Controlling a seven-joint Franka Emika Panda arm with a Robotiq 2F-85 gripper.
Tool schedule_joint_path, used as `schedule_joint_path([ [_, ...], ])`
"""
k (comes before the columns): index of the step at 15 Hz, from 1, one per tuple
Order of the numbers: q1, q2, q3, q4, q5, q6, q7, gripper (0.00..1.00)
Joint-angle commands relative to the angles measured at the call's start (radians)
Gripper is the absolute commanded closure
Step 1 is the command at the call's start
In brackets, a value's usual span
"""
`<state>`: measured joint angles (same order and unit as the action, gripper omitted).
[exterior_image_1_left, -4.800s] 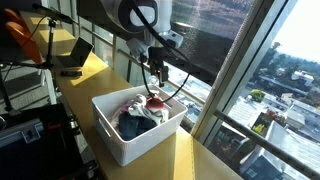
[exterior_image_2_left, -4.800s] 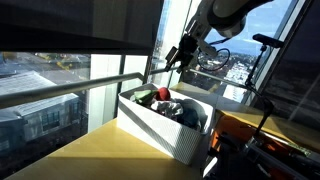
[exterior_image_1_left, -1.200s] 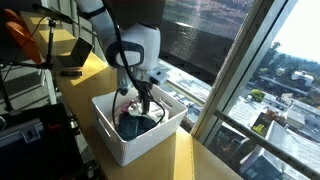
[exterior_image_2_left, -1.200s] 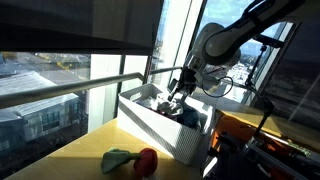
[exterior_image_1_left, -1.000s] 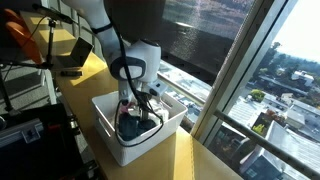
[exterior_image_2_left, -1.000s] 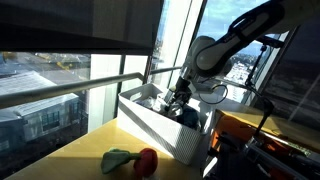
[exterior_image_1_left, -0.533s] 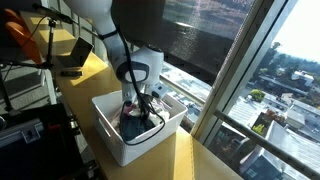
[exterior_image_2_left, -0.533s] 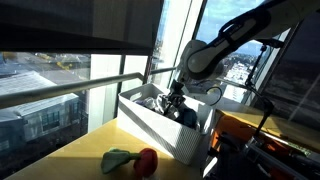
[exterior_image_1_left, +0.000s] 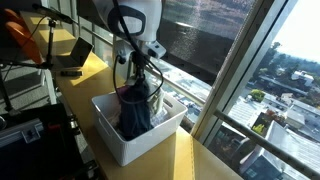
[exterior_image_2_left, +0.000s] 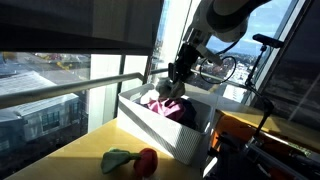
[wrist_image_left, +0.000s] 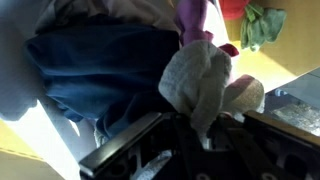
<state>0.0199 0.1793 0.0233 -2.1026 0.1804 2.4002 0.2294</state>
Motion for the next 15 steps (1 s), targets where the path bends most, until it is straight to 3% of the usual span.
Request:
schedule_joint_path([
  [1, 0.054, -0.176, 0.043, -0.054, 0.002, -0.054, 0.034, 0.95],
  [8, 0.19, -0.315, 0.204, 0.031, -0.083, -0.114, 0.133, 0.95],
  [15, 0.244, -0.316, 0.345, 0.344, -0.286, -0.253, 0.224, 0.95],
])
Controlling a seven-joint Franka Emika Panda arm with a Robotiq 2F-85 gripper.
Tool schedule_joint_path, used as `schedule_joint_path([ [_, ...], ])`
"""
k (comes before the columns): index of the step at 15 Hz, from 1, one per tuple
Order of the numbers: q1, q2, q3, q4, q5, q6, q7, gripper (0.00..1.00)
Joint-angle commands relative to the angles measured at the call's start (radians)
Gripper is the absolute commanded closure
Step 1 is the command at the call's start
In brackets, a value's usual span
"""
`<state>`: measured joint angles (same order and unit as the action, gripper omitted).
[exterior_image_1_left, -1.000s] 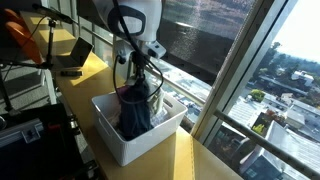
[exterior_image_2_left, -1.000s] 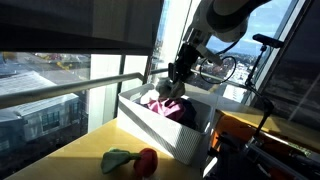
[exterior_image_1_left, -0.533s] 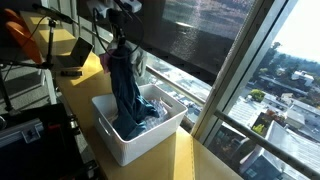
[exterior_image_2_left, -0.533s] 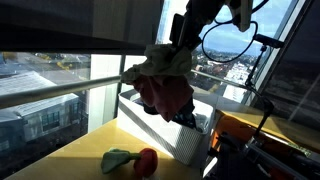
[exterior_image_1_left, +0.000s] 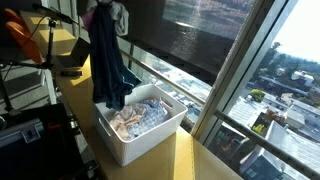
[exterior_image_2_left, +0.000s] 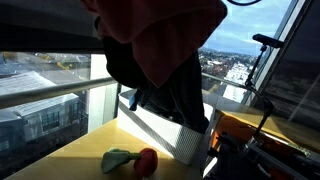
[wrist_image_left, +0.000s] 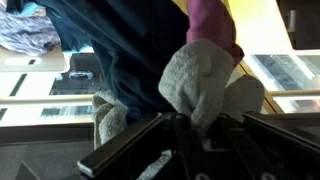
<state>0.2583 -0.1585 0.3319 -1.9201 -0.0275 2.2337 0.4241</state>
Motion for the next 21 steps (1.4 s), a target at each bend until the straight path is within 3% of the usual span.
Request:
schedule_joint_path([
  [1, 0.009, 0.034, 0.05, 0.222, -0.104, -0.114, 0.032, 0.95],
  [4, 0.01, 0.088, 0.079, 0.4, -0.181, -0.188, 0.032, 0.95],
  [7, 0.009, 0.138, 0.062, 0.434, -0.183, -0.18, 0.02, 0.95],
  [21, -0.008, 0.313, -0.095, -0.022, 0.032, 0.054, -0.013, 0.95],
])
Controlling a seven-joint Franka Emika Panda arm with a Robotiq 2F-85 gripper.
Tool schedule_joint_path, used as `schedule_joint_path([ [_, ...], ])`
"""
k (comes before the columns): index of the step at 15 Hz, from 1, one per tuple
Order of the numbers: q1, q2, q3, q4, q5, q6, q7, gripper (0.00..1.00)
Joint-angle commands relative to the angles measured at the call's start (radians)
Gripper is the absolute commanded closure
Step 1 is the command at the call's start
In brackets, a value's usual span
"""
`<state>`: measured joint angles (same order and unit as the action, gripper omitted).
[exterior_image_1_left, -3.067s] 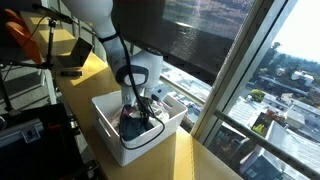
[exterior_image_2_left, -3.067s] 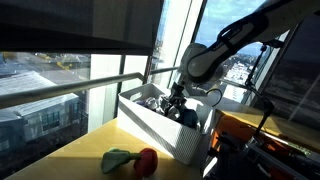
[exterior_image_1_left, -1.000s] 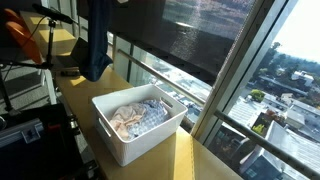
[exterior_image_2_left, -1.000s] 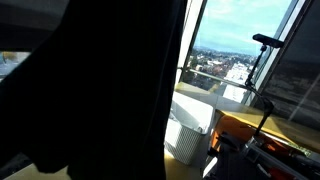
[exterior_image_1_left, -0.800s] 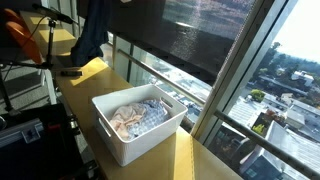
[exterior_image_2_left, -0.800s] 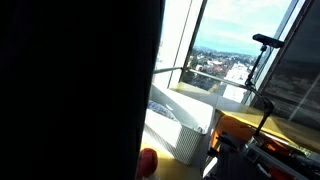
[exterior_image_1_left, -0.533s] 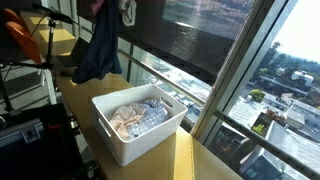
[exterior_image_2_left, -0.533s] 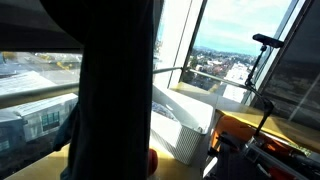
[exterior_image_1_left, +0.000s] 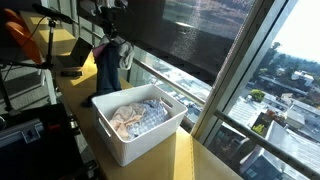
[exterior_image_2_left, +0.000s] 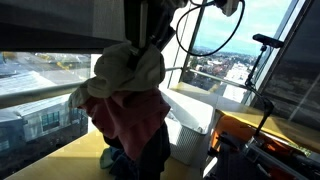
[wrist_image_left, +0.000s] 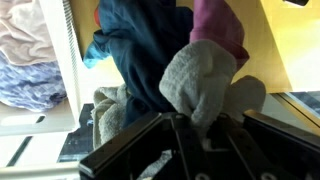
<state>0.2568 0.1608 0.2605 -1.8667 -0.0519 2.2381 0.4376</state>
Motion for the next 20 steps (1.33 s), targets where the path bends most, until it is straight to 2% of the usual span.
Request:
schedule_joint_path([
  [1, -0.009, 0.004, -0.029, -0.097, 0.071, 0.064, -0.032, 0.95],
  [3, -0.005, 0.022, -0.032, -0.113, 0.089, 0.082, -0.032, 0.95],
  [9, 0.066, 0.131, -0.024, -0.071, 0.026, 0.142, -0.03, 0.95],
  [10, 0.08, 0.15, -0.032, -0.069, 0.007, 0.151, -0.022, 0.82],
  [11, 0.085, 0.158, -0.035, -0.069, 0.005, 0.152, -0.027, 0.56],
  [12, 0.086, 0.159, -0.04, -0.076, 0.006, 0.154, -0.028, 0.55],
  [13, 0.084, 0.151, -0.044, -0.084, 0.006, 0.15, -0.029, 0.49],
  [16, 0.06, 0.093, -0.072, -0.098, 0.003, 0.143, -0.027, 0.28],
  [19, -0.009, 0.031, -0.131, -0.111, 0.007, 0.157, -0.052, 0.05],
  [20, -0.034, 0.019, -0.152, -0.116, 0.002, 0.165, -0.06, 0.01],
])
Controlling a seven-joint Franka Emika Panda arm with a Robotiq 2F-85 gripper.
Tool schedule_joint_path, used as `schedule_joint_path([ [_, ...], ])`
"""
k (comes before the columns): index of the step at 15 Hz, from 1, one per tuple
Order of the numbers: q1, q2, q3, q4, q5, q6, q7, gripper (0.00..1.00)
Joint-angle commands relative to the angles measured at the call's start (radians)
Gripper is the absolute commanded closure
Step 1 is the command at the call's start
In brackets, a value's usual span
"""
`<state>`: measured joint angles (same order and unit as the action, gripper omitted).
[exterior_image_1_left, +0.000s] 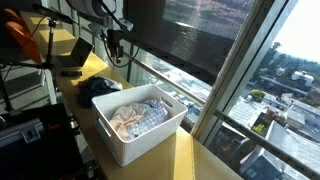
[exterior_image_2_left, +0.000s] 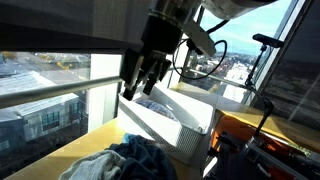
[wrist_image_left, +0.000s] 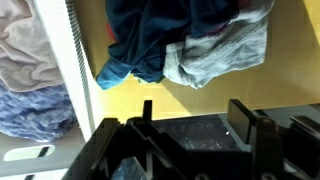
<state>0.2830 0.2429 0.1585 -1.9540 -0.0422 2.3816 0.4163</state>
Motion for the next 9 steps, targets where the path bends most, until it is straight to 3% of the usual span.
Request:
schedule_joint_path([
  [1, -0.088, -0.069, -0.073, -0.033, -0.018, 0.03, -0.055, 0.0],
  [5, -0.215, -0.04, -0.152, -0.036, -0.008, 0.091, -0.179, 0.0],
  [9, -0.289, 0.062, -0.193, -0.033, 0.007, 0.188, -0.249, 0.0],
])
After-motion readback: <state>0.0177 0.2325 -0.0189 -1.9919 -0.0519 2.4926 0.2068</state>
